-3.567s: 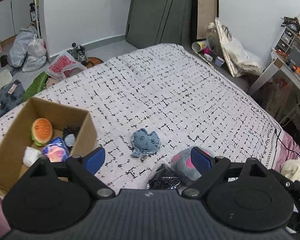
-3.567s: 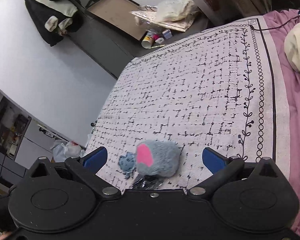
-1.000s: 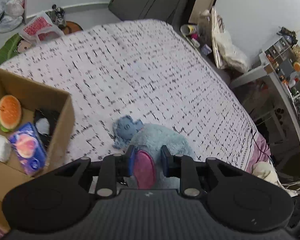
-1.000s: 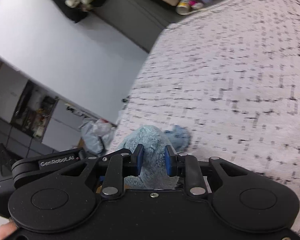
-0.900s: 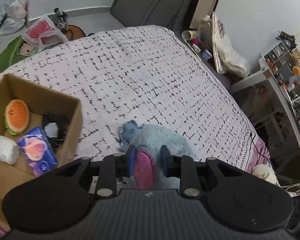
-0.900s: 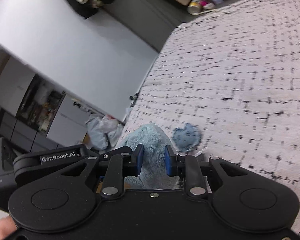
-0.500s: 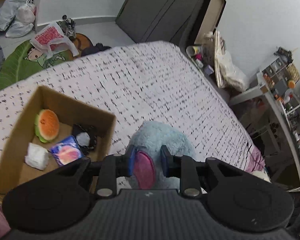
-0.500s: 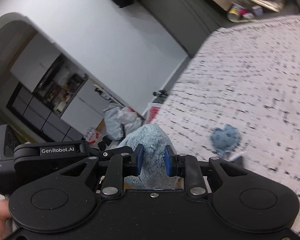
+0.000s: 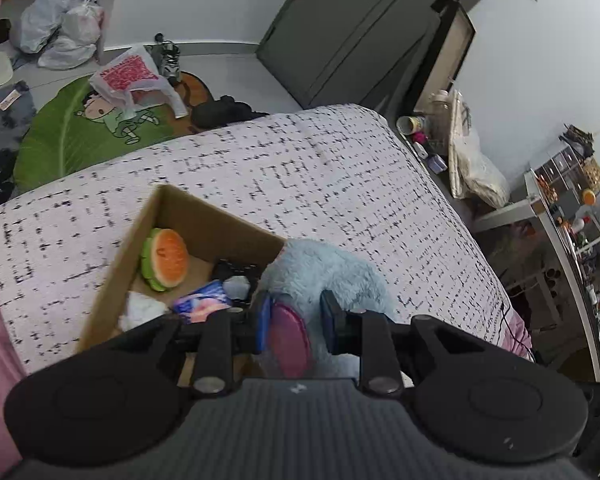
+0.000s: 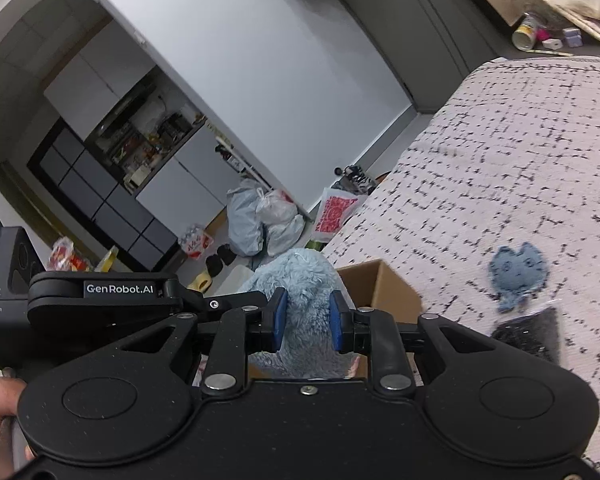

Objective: Organize soft objects
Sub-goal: 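Carry the grey plush to the cardboard box and lower it inside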

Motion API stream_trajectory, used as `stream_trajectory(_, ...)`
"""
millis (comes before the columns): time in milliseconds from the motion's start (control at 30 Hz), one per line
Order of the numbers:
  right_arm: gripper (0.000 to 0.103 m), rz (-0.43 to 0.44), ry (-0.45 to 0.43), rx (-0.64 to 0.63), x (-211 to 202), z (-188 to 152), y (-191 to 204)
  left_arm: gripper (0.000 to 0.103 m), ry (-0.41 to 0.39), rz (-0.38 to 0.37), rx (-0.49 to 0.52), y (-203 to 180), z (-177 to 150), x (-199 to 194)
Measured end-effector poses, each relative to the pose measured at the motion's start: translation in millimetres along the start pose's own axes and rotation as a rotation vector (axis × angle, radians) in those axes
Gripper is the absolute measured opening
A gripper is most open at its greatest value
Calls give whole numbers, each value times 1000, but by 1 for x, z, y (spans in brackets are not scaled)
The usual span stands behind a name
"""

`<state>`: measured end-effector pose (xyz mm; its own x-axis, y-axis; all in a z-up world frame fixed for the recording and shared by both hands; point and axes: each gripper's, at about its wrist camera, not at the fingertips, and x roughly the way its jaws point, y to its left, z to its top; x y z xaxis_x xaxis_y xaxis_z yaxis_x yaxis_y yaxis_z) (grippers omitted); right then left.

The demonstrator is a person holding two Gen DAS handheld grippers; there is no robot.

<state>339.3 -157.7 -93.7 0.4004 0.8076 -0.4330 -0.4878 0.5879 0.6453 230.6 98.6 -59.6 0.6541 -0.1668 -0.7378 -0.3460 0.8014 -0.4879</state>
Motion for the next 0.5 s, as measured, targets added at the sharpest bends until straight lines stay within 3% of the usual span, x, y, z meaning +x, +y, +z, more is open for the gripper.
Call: stream_trajectory(500,23,-49,171,-108,47,-33,40,25,67,67,-120,71,-6,3)
